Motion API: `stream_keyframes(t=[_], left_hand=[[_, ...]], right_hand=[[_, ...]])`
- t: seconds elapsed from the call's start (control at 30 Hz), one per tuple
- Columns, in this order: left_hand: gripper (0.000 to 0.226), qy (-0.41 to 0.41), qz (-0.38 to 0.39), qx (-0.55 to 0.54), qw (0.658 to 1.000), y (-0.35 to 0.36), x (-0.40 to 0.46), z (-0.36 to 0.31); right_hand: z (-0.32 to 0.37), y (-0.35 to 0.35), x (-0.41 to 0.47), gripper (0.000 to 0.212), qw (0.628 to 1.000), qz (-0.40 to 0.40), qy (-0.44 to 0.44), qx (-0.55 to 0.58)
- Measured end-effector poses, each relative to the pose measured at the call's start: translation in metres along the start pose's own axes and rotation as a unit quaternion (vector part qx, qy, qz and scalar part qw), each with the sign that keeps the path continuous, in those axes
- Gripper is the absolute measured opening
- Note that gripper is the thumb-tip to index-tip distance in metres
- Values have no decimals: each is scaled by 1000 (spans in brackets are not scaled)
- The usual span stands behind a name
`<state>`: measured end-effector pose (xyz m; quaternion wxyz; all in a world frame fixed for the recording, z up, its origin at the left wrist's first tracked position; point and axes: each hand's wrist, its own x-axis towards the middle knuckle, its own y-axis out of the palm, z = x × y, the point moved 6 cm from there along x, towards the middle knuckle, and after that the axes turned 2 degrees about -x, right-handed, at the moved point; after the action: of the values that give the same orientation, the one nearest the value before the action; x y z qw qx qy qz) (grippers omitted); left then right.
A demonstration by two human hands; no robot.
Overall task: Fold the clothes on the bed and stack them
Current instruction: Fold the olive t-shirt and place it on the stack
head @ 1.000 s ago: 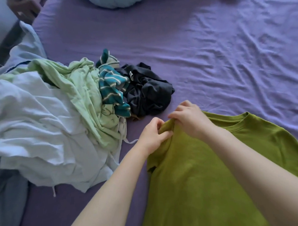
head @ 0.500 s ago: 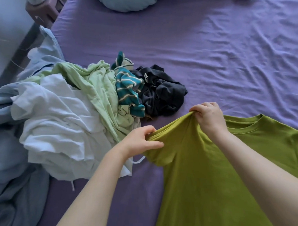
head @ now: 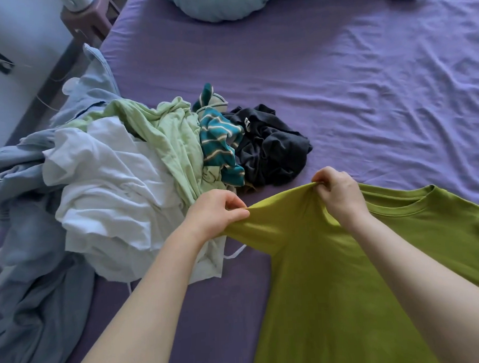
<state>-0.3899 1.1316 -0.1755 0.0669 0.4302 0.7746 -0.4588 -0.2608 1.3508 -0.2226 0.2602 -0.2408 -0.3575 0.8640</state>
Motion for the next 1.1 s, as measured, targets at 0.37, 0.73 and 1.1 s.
stream_keyframes(t=[0.37, 0.73, 1.1], left_hand=[[14, 21, -37, 113, 993, 13, 13, 1], [51, 4, -16, 363, 932, 22, 15, 7], [41, 34, 34, 4, 999, 17, -10, 16]], right_hand=[[9, 17, -42, 43, 994, -49, -83, -43], [-6, 103, -54, 81, 938, 122, -43, -321], [24, 93, -70, 68, 959, 56, -134, -244]])
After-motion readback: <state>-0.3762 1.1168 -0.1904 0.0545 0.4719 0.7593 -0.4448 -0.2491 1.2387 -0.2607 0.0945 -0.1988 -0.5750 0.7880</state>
